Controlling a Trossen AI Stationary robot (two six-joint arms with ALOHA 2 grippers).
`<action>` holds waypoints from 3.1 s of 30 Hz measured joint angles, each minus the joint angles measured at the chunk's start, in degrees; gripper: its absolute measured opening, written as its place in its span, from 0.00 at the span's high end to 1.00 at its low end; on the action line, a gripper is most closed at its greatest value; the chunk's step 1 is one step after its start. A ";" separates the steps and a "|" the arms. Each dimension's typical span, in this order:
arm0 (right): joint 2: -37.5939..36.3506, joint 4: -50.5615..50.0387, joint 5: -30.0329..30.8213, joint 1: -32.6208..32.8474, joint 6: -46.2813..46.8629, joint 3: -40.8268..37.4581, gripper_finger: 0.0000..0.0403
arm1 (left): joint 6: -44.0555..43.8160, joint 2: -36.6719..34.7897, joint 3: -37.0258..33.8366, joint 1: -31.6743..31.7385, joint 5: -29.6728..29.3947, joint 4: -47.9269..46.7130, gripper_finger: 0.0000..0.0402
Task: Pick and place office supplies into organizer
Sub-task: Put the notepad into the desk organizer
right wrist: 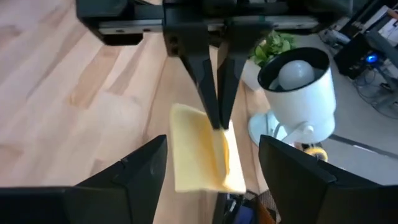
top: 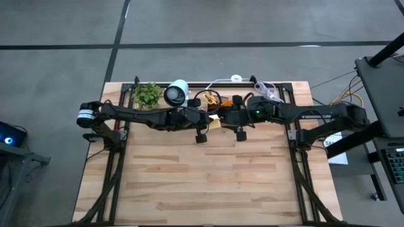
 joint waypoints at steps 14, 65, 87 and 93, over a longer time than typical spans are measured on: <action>8.20 -6.44 5.47 -0.04 -2.98 9.61 0.42 | -0.33 0.00 0.25 0.11 -0.02 -0.63 1.00; 3.60 -20.57 12.85 5.18 5.59 8.35 0.43 | -15.37 9.85 -3.24 -0.73 18.78 -1.83 0.36; 3.59 -20.52 13.94 5.03 5.95 8.35 0.43 | -15.84 17.86 -2.27 -0.55 5.79 -0.97 0.37; 3.56 -20.48 13.94 5.03 5.96 8.35 0.43 | -14.96 18.40 -2.41 -0.50 5.82 -1.01 0.37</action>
